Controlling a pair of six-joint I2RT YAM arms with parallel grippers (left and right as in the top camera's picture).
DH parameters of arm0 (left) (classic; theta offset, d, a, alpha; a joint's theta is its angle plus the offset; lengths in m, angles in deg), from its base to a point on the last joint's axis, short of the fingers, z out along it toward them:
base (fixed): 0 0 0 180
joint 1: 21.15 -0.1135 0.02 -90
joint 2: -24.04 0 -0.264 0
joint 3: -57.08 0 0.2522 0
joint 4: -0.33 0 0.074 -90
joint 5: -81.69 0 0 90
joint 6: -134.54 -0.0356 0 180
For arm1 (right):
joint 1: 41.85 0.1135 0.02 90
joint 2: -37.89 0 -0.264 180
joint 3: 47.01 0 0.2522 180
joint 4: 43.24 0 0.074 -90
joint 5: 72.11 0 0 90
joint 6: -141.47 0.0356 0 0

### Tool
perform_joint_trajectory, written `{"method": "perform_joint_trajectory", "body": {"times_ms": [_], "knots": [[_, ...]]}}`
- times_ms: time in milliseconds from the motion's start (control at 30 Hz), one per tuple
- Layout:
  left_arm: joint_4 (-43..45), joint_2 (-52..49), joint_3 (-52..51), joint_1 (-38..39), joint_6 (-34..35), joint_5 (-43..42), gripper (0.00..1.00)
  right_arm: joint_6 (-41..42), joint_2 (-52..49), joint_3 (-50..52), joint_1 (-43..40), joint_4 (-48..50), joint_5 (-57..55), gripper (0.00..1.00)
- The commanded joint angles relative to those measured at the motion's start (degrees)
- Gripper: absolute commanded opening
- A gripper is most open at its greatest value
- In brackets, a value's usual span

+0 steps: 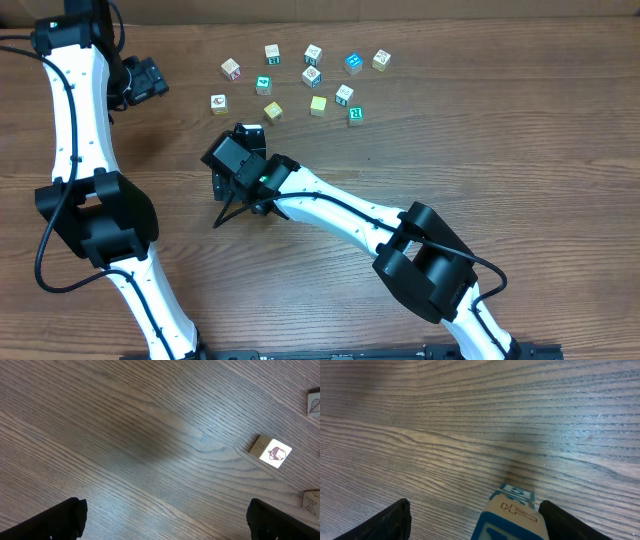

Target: Form a tower

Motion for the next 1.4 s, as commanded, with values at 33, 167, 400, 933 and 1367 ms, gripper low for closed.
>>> {"method": "perform_joint_trajectory", "body": {"times_ms": [33,167,400,933,1367], "knots": [[0.0,0.3,0.7,0.5,0.6,0.1,1.0,-0.6,-0.3,0.3,-0.2,0.4,0.7,0.79],[0.0,0.3,0.7,0.5,0.6,0.1,1.0,-0.6,-0.3,0.3,-0.2,0.4,0.7,0.79],[0.0,0.3,0.7,0.5,0.6,0.1,1.0,-0.7,-0.3,0.3,-0.2,0.4,0.7,0.79],[0.0,0.4,0.7,0.5,0.6,0.1,1.0,-3.0,-0.3,0.3,-0.2,0.7,0.7,0.8],[0.0,0.3,0.7,0.5,0.6,0.1,1.0,-3.0,-0.3,0.3,-0.2,0.5,0.5,0.84]]}}
